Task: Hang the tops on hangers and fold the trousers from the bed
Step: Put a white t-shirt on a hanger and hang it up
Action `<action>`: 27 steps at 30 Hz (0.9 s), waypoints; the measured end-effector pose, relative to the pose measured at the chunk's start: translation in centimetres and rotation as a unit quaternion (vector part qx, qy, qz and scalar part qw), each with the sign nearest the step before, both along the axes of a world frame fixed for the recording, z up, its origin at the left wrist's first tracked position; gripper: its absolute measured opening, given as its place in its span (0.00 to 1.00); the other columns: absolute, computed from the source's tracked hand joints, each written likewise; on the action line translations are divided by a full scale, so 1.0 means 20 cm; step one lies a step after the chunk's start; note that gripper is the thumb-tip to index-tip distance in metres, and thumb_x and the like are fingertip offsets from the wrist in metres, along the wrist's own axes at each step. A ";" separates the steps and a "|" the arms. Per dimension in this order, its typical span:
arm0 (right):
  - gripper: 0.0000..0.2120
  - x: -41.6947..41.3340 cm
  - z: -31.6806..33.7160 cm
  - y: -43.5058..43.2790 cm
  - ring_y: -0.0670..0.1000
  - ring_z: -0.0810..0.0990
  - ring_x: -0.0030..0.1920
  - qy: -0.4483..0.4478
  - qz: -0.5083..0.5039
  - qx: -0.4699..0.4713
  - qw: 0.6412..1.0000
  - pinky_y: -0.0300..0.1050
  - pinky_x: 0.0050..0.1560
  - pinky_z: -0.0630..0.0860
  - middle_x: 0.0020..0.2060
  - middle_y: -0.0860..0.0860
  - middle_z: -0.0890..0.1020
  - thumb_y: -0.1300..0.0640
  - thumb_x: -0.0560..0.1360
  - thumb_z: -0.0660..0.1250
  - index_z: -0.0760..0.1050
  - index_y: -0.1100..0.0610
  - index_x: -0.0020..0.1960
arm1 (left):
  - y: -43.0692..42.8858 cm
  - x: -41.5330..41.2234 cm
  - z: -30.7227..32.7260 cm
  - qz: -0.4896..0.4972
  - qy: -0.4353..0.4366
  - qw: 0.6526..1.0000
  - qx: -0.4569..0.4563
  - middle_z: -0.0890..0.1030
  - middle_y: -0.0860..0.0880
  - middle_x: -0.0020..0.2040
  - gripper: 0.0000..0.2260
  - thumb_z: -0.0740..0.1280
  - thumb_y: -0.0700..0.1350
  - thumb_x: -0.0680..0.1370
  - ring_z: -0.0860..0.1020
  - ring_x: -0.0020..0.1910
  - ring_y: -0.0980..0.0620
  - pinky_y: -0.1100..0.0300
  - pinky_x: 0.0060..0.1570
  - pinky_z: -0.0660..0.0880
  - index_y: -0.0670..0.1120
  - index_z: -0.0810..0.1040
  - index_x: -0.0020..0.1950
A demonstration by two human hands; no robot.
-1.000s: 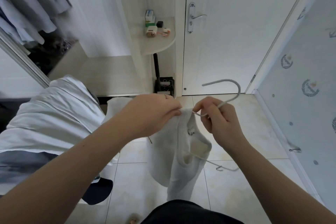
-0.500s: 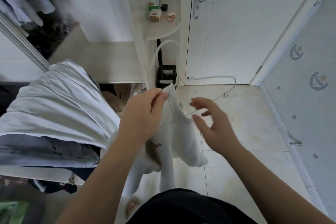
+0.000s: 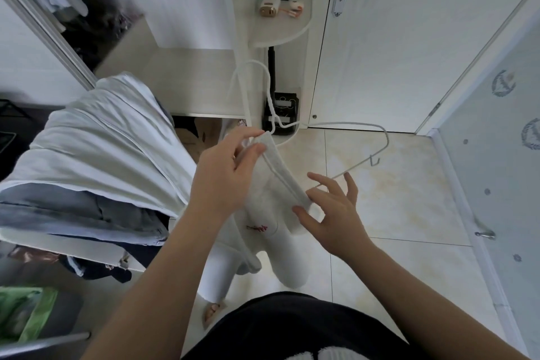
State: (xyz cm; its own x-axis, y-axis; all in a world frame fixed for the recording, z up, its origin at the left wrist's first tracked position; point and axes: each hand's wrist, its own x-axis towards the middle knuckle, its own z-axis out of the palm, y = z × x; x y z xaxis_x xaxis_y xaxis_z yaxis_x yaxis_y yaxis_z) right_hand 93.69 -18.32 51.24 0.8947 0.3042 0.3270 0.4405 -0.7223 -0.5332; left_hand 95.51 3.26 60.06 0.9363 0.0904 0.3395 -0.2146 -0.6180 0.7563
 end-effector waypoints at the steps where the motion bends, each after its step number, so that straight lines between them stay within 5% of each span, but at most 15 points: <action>1: 0.09 -0.01 -0.02 0.01 0.48 0.74 0.68 -0.014 -0.008 -0.007 1.000 0.69 0.75 0.47 0.39 0.43 0.82 0.52 0.74 0.73 0.76 0.54 0.40 | 0.01 0.00 -0.02 0.005 -0.003 1.000 0.000 0.73 0.49 0.33 0.07 0.68 0.49 0.81 0.70 0.30 0.47 0.59 0.31 0.68 0.56 0.81 0.58; 5: 0.11 -0.04 -0.11 0.00 0.49 0.75 0.69 -0.035 -0.032 -0.040 0.998 0.68 0.75 0.45 0.33 0.42 0.80 0.56 0.72 0.76 0.75 0.54 0.38 | 0.02 -0.01 -0.07 0.006 0.001 1.000 0.005 0.72 0.48 0.31 0.06 0.68 0.50 0.81 0.70 0.29 0.47 0.57 0.30 0.69 0.56 0.81 0.57; 11: 0.07 -0.05 -0.23 -0.04 0.52 0.76 0.69 -0.005 -0.072 -0.104 0.992 0.72 0.74 0.47 0.29 0.42 0.80 0.59 0.70 0.73 0.75 0.53 0.39 | 0.07 -0.02 -0.10 0.038 -0.005 0.999 -0.009 0.74 0.52 0.34 0.05 0.67 0.50 0.81 0.70 0.29 0.51 0.67 0.31 0.65 0.56 0.80 0.55; 15: 0.06 -0.03 -0.28 -0.11 0.54 0.78 0.66 0.040 -0.098 -0.136 0.985 0.70 0.73 0.46 0.35 0.42 0.84 0.54 0.71 0.75 0.78 0.50 0.42 | 0.13 -0.01 -0.08 0.017 0.008 0.999 -0.027 0.74 0.49 0.34 0.06 0.69 0.48 0.80 0.70 0.31 0.49 0.62 0.31 0.67 0.60 0.81 0.53; 19: 0.07 0.03 -0.27 -0.19 0.55 0.78 0.64 0.058 -0.114 -0.165 0.978 0.70 0.72 0.48 0.41 0.41 0.85 0.46 0.73 0.75 0.80 0.48 0.43 | 0.20 -0.02 -0.07 -0.014 0.027 0.998 -0.046 0.74 0.48 0.34 0.09 0.71 0.47 0.79 0.70 0.31 0.50 0.68 0.31 0.66 0.62 0.83 0.52; 23: 0.09 0.10 -0.23 -0.27 0.55 0.77 0.65 0.048 -0.115 -0.199 0.972 0.71 0.73 0.51 0.47 0.42 0.84 0.44 0.75 0.72 0.81 0.49 0.46 | 0.28 -0.04 -0.07 -0.041 0.065 0.996 -0.053 0.76 0.47 0.34 0.08 0.72 0.46 0.79 0.72 0.33 0.45 0.59 0.34 0.69 0.60 0.85 0.52; 27: 0.08 0.17 -0.16 -0.33 0.56 0.78 0.64 0.022 -0.115 -0.199 0.973 0.70 0.72 0.53 0.48 0.43 0.84 0.46 0.74 0.73 0.81 0.50 0.46 | 0.34 -0.06 -0.08 -0.056 0.087 0.994 -0.044 0.75 0.55 0.31 0.09 0.72 0.46 0.78 0.70 0.30 0.58 0.69 0.31 0.67 0.61 0.86 0.52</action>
State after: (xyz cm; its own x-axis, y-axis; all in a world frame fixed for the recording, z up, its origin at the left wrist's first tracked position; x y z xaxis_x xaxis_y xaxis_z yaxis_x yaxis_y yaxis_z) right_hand 97.16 -24.96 48.11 0.9643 0.1899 0.1844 0.2267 -0.9522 -0.2050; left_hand 94.36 10.05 58.48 0.9860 0.0036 0.1665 -0.1396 -0.5274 0.8381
